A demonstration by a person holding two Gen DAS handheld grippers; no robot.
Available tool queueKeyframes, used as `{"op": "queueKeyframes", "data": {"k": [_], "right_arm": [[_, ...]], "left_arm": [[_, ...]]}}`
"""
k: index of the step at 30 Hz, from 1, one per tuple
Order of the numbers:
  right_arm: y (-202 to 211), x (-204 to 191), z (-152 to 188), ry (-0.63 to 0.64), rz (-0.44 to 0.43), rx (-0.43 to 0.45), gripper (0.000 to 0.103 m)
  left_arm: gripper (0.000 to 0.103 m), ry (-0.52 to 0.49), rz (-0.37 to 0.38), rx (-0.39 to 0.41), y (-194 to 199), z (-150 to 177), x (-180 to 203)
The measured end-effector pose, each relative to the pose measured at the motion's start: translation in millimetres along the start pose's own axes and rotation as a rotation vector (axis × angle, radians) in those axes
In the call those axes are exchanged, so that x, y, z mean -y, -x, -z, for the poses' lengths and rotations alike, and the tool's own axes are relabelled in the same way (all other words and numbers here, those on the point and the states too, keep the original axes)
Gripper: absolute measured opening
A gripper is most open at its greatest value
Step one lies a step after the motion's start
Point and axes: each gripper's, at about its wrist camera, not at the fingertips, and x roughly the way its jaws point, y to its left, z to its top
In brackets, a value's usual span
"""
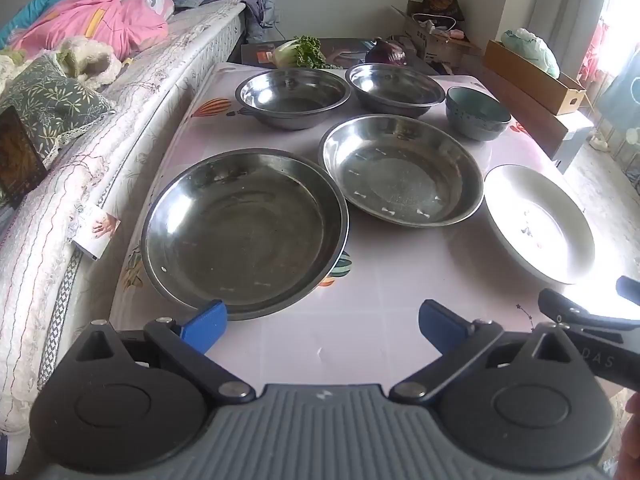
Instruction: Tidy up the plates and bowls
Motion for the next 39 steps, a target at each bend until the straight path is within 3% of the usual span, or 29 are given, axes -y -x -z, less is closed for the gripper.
{"op": "queueKeyframes", "data": {"k": [3,4,15,23,39], "right_arm": [[2,2,-2,-0.002,-0.001,-0.003,0.102],[2,2,-3,-0.003,0.001,-0.003,0.102],[7,-2,-9,-0.01,-0.005,-0.023,0.102],[16,-6,-11,-0.008,-0.013,-0.011,0.102],[21,-6,-13,-0.003,-0.023,-0.02,0.102]], "left_arm": [[0.103,-0.026,-0.014,0.029,6,6,9],[0.103,-0.018,0.016,0.019,7,4,4],[0.103,-0.053,0.051,0.011,23,10,-1],[0.103,-0.098,0.049,0.029,30,12,3],[0.103,-0.067,0.056,0.005,27,12,-3]]}}
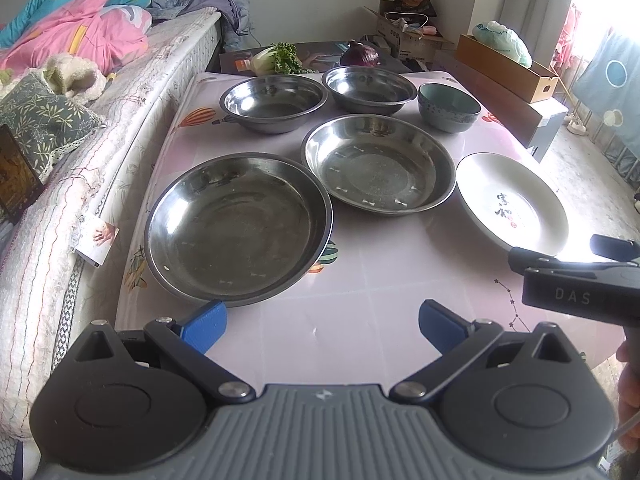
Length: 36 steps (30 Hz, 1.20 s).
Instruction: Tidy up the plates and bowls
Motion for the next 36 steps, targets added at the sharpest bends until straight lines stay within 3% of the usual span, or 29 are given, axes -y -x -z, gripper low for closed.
{"op": "queueKeyframes", "data": {"k": [36], "right_arm": [[-2.7,0.1,-3.0,-0.005,-0.001,-0.005,0.102]], "left_arm": [[0.103,0.043,-0.026,-0.021,-7.8,-3.0,-6.3]]}}
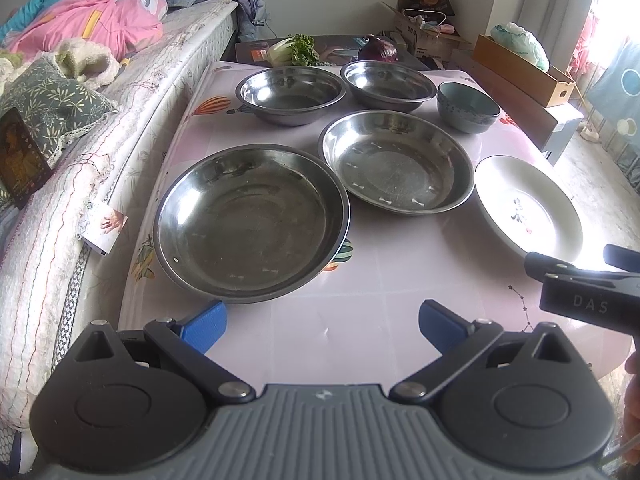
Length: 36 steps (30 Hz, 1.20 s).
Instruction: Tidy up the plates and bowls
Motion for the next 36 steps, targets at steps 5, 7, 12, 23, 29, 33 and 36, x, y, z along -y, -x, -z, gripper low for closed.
{"op": "queueKeyframes", "data": {"k": [5,7,12,23,29,33,36], "right_arm": [[0,-1,0,0.002,-0.001,-0.001,0.102],[0,-2,0,0.002,0.0,-0.001,0.102],[-1,-3,0,0.005,0.001,-0.003,0.102],[-9,-4,0,0.014,0.013,-0.013,0.102],[-16,-3,-4,0.012,0.016,-0.023,0.102],[-28,-1,-9,0.01,-0.005,-0.028,0.102],[-38,0,-18,0.021,-0.021,-0.022,0.102]], "left_arm": [[0.103,-0.001,0.001,-0.002,0,0,0],[0.103,0.0,0.0,-0.003,-1,0,-1],[0.103,0.006,0.001,-0.007,-3,0,-3],[0.103,0.006,0.001,-0.019,-8,-2,-4],[0.103,0.01,-0.005,-0.02,-14,-8,-6],[0.103,0.011,-0.008,-0.005,-19,-19,-13],[0.103,0.018,-0.012,0.007,-24,-35,-23]]}}
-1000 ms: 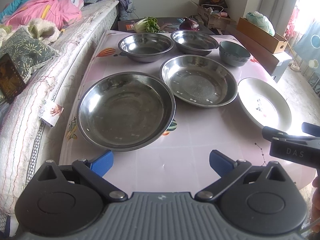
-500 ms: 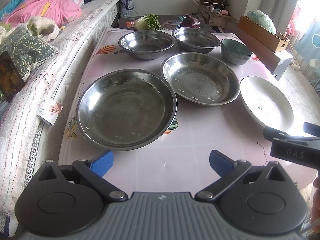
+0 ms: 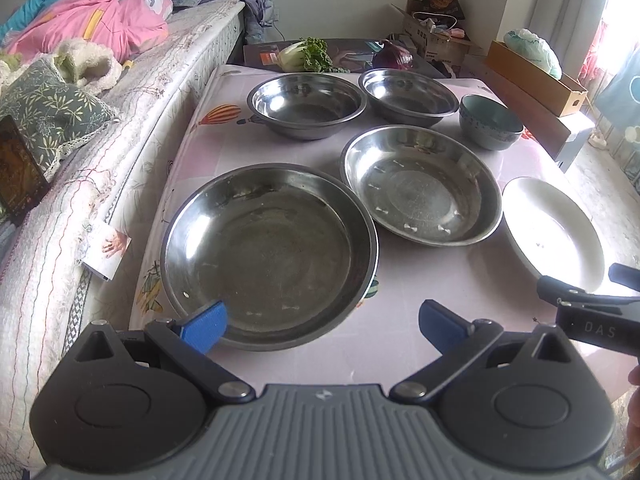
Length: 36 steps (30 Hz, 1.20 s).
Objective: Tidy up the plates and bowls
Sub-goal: 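Grasp the rim of a small stainless bowl with both grippers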
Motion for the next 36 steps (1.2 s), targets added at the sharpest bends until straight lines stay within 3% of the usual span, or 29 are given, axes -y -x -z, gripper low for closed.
{"op": "queueKeyframes", "data": {"k": [6,12,18,23,27,33,36], "right_arm": [[-8,4,-34,0.023,-0.064,0.101,0.102],[-21,3,-86,0.042,-0.183,0.218,0.102],[-58,2,-144,-0.029,-0.353,0.223,0.102],[-93,-16,-181,-0.061,-0.47,0.174,0.1],[-120,-36,-200,-0.067,-0.517,0.106,0.084],[-171,-64,-217,-0.087,-0.552,-0.014,0.051],[-192,-73,-223,-0.089,-0.561,-0.061,0.045]], "left_arm": [[0.103,0.06,-0.052,0.082,-6,-39,-33],[0.103,0.129,-0.02,0.131,-26,-79,-69],[0.102,0.202,-0.025,0.127,-64,-119,-98],[0.099,0.167,-0.091,0.126,-94,-152,-106],[0.093,0.144,-0.082,0.098,-118,-177,-109],[0.069,0.096,-0.056,0.032,-158,-208,-104],[0.061,0.079,-0.052,-0.001,-177,-218,-100]]}}
